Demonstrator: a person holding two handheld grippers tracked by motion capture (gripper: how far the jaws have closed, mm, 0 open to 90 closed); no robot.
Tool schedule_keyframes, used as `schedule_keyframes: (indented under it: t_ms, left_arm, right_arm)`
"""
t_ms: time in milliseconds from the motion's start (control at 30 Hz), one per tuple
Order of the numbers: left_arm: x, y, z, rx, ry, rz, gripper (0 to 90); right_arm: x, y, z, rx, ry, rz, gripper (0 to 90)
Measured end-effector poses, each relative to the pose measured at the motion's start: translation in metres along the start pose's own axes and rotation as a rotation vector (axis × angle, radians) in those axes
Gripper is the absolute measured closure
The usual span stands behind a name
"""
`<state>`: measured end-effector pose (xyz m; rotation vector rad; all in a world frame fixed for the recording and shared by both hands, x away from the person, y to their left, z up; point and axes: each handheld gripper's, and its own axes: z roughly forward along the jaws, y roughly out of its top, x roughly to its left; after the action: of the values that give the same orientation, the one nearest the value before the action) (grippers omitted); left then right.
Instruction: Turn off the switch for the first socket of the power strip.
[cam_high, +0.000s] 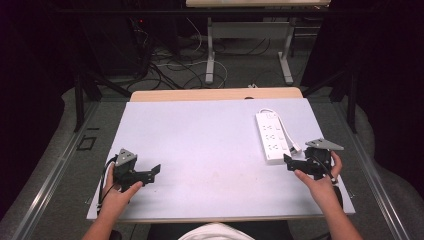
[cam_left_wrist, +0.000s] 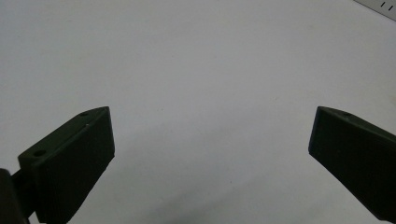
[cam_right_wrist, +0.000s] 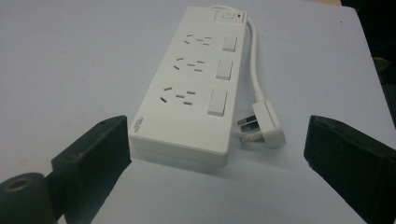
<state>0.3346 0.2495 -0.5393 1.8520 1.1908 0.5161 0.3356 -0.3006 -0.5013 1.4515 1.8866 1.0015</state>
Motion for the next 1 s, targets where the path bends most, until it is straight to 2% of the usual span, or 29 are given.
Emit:
schedule_keyframes:
  t_ms: [33,200,467,533,700,1000]
  left_arm:
    - [0.0,0.0,-0.001,0.01,-0.007,0.005,0.2]
    - [0.0,0.001,-0.003,-0.005,-0.011,0.009,0.2]
    - [0.001,0.0,-0.005,-0.006,-0.003,0.02,0.2]
    - [0.001,0.0,-0.005,-0.009,-0.004,0.009,0.2]
    - [0.002,0.0,-0.005,-0.006,-0.001,0.007,0.2]
    - [0.002,0.0,-0.005,-0.006,-0.001,0.005,0.2]
  right_arm:
    - [0.001,0.001,0.001,-0.002,0.007,0.009,6.5]
    - [0.001,0.009,0.002,0.0,0.017,-0.001,8.0]
    - [0.002,0.018,0.005,0.014,0.029,-0.008,14.0]
    - [0.003,0.021,0.006,0.013,0.035,-0.008,14.2]
    - [0.003,0.028,0.007,0.012,0.038,-0.029,14.6]
    - [0.001,0.037,0.008,0.019,0.043,-0.033,15.4]
